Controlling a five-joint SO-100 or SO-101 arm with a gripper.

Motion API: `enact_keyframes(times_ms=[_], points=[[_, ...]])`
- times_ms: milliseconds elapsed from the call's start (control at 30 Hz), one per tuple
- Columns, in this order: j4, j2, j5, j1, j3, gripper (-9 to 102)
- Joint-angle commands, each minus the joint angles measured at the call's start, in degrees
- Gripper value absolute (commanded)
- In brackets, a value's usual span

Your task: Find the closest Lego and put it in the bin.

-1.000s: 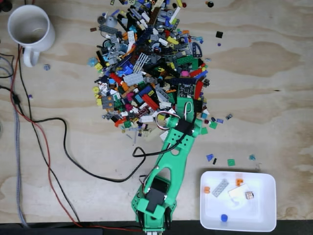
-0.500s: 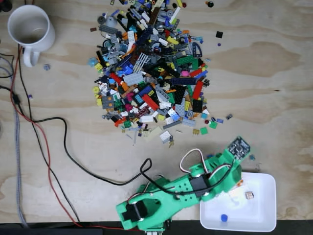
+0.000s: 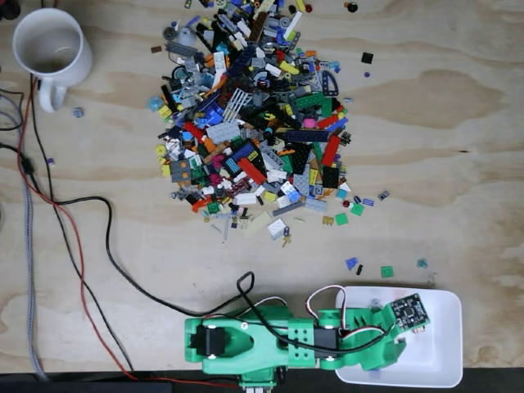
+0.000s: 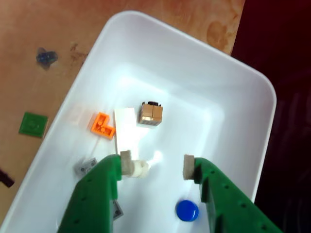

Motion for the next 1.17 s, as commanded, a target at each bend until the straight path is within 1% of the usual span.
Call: enact_keyframes(times_ms=[0,100,167,233,300,367,467,633,700,767,900,1033,1133], points=[[-4.7,1.4,2.1,0.0,-1.2,22],[-3.2,0.2,6.7,-3.9,-6.5,23],[1.8,-1.5,11.2,-10.5,-13.3,23],[8.8,-2.5,14.8,-20.4,-20.5,23],[13.1,-2.9,18.5,-31.7,-24.5,23],[16.7,-2.7,22.7,-43.0,-26.1,21],[20.8,-1.1,25.7,-56.9,-24.7,19],[30.1,1.2,29.2,-74.7,-23.8,19],[31.6,1.6,31.3,-81.4,-22.9,19],[32.6,1.5,32.4,-85.1,-22.4,19],[33.4,1.0,34.1,-88.9,-21.3,19],[34.3,2.8,33.5,-88.2,-20.6,19],[34.5,4.8,32.1,-85.9,-20.6,19]])
